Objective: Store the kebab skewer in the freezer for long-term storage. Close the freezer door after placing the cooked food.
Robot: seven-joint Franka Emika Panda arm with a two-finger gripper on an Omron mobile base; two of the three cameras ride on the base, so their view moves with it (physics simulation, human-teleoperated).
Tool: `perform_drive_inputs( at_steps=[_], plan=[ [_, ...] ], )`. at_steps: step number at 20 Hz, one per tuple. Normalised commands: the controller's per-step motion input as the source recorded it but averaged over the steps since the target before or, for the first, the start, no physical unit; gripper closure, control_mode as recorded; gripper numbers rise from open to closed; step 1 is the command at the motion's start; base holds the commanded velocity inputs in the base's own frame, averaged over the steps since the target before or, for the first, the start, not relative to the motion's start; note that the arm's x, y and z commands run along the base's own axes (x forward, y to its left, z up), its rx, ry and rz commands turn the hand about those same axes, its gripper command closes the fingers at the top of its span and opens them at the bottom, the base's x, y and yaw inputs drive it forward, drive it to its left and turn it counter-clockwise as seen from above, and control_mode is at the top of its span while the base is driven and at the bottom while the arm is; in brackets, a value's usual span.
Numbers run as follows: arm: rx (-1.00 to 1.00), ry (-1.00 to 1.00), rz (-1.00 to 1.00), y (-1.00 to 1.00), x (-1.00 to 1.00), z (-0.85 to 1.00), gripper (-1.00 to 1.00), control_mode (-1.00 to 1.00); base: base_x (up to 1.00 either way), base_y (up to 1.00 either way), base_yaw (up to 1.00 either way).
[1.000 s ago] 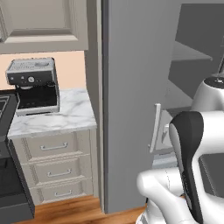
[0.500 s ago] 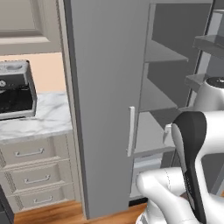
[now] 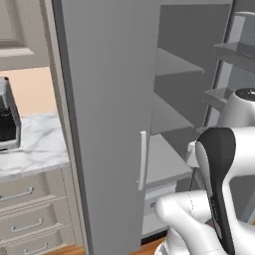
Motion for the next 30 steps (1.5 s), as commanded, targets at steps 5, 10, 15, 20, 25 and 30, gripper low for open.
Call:
perform_drive_inputs(
  at_steps=[5, 10, 15, 20, 25, 30],
  plan=[
    [0.00, 0.00, 0.00, 0.00, 0.00, 0.00, 1.00, 1.00, 0.56, -0.17, -0.27],
    [0.00, 0.00, 0.00, 0.00, 0.00, 0.00, 1.00, 1.00, 0.27, -0.10, -0.33],
    [0.00, 0.00, 0.00, 0.00, 0.00, 0.00, 1.00, 1.00, 0.18, -0.03, -0.31],
    [0.00, 0.00, 0.00, 0.00, 0.00, 0.00, 1.00, 1.00, 0.47, 0.00, -0.09],
    [0.00, 0.00, 0.00, 0.00, 0.00, 0.00, 1.00, 1.00, 0.40, -0.11, -0.03],
    [0.00, 0.00, 0.00, 0.00, 0.00, 0.00, 1.00, 1.00, 0.30, -0.31, 0.00]
  ],
)
